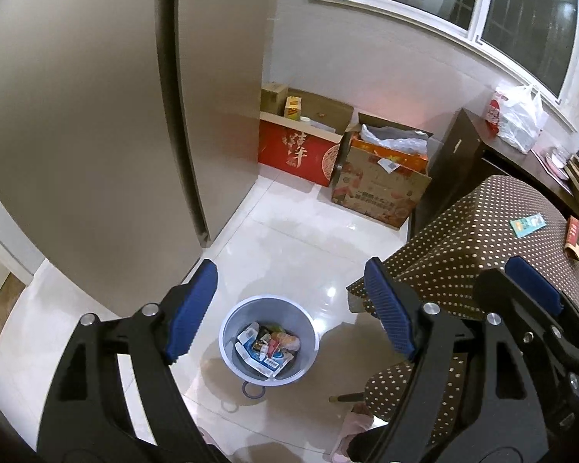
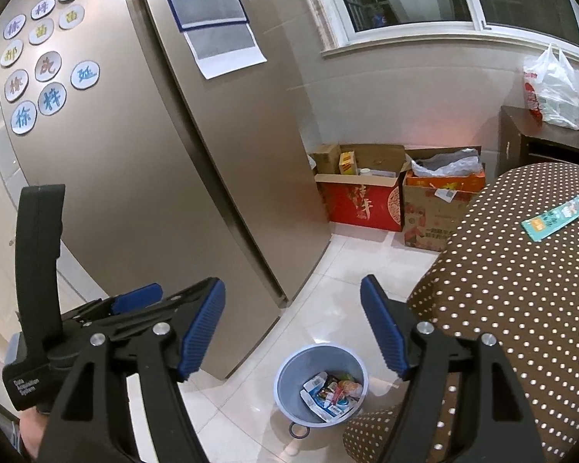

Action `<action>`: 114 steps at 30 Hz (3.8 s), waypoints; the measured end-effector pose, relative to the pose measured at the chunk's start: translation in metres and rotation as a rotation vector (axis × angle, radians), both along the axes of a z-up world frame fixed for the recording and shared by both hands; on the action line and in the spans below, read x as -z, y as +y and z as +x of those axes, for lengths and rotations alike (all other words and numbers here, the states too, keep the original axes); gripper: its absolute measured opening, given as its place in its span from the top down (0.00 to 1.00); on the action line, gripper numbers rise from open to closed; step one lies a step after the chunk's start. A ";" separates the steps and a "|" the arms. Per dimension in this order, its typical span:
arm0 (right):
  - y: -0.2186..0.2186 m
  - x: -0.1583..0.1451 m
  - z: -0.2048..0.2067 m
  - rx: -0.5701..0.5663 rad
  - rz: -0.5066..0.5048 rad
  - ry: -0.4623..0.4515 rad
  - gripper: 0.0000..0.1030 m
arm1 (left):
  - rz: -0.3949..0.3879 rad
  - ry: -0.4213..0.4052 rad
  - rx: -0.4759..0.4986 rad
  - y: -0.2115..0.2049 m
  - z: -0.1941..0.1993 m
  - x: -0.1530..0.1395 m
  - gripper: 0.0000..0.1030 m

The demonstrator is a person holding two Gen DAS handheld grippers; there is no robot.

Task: Collect trash
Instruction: 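Grasp the teal pet-snack strip with left gripper while right grasps the red-green paper bag, then carry the strip and paper bag over the blue bucket and open both grippers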

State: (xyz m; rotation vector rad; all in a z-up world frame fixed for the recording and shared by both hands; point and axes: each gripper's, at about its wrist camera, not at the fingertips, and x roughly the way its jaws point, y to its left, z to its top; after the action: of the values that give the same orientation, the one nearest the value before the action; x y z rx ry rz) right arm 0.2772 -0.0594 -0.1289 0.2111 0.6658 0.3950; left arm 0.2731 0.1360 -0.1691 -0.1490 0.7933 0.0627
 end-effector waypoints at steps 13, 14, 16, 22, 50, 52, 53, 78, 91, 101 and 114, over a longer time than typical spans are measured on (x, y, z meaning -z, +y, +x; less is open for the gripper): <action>-0.090 -0.028 -0.032 0.118 0.049 -0.051 0.29 | 0.042 -0.059 0.129 -0.086 -0.013 -0.035 0.23; -0.100 -0.029 -0.034 0.133 0.053 -0.052 0.28 | 0.046 -0.060 0.145 -0.096 -0.013 -0.036 0.23; -0.124 -0.030 -0.039 0.166 0.064 -0.054 0.28 | 0.063 -0.061 0.181 -0.119 -0.012 -0.038 0.22; -0.199 -0.029 -0.054 0.278 0.080 -0.055 0.28 | 0.111 -0.059 0.294 -0.190 -0.009 -0.039 0.21; -0.442 0.040 0.005 0.686 0.248 0.106 0.28 | 0.326 0.020 0.670 -0.384 0.119 0.025 0.21; -0.449 0.047 0.019 0.692 0.270 0.123 0.28 | 0.322 0.033 0.681 -0.388 0.129 0.031 0.21; -0.451 0.049 0.025 0.695 0.269 0.129 0.28 | 0.321 0.038 0.681 -0.389 0.134 0.032 0.21; -0.369 0.005 0.027 0.496 0.135 0.029 0.94 | 0.036 0.096 0.664 -0.360 0.130 0.027 0.74; -0.264 -0.038 -0.019 0.311 0.158 -0.040 0.94 | -0.072 -0.084 0.516 -0.255 0.043 -0.050 0.74; -0.153 -0.061 -0.042 0.099 0.173 -0.070 0.94 | -0.110 -0.152 0.374 -0.154 -0.016 -0.068 0.74; -0.025 -0.028 -0.032 -0.097 0.132 0.027 0.94 | -0.139 -0.120 0.164 -0.031 -0.048 -0.036 0.74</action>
State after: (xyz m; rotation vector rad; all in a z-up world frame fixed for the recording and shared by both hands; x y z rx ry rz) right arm 0.2448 -0.0849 -0.1011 0.3103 0.6784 0.5308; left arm 0.2248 0.1051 -0.1331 -0.2172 0.6873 -0.1555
